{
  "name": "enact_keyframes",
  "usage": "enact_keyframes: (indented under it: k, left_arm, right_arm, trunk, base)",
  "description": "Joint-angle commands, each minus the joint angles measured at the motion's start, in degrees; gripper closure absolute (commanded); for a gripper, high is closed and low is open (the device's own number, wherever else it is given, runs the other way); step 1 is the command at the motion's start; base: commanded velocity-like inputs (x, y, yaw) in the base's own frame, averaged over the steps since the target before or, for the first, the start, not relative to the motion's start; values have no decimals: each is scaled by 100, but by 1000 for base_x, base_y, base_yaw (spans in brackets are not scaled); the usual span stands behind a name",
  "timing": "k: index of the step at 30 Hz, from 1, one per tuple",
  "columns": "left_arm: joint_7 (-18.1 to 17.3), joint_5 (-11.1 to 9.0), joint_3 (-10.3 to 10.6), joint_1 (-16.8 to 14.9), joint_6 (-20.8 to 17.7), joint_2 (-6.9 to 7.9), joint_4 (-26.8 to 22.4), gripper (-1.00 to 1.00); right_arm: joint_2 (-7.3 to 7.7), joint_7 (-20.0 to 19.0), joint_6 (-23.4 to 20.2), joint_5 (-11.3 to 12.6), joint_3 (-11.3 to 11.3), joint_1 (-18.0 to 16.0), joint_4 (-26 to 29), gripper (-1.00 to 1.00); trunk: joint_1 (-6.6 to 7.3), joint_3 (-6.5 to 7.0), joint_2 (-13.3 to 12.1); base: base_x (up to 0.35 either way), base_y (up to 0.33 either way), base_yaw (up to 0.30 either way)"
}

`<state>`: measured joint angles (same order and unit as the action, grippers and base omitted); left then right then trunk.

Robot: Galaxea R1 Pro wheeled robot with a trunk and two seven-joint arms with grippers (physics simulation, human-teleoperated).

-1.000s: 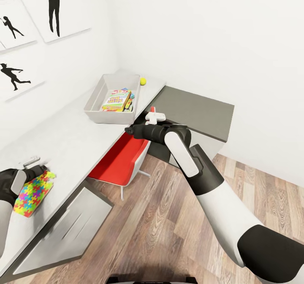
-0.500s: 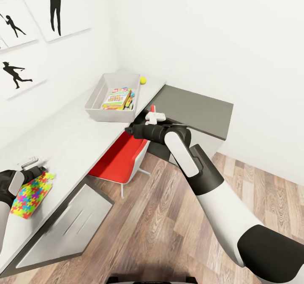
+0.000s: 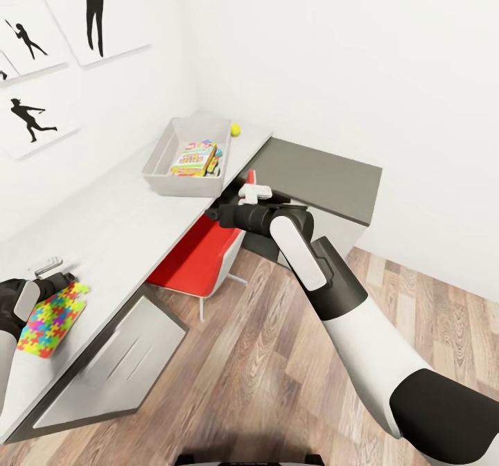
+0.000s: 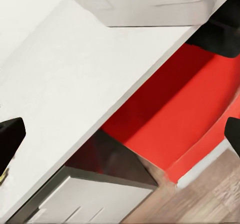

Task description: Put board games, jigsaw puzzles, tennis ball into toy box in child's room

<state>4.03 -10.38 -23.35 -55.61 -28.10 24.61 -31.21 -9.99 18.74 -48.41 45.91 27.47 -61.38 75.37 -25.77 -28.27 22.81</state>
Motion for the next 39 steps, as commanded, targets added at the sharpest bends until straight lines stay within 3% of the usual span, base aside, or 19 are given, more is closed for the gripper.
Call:
enact_keyframes:
  k: [1, 39]
  left_arm:
    - [36, -61, -3, -3, -30, 0, -8, -100]
    - [28, -69, -3, -3, -29, 0, -8, -100]
  right_arm:
    - [-1, 60, -10, 62, 4, -6, 4, -100]
    - [-1, 60, 11, 66, -5, -6, 4, -100]
  trunk:
    - [-1, -8, 11]
    - [-1, 5, 11]
  base:
    - [-160, 77, -52]
    - [-22, 4, -24]
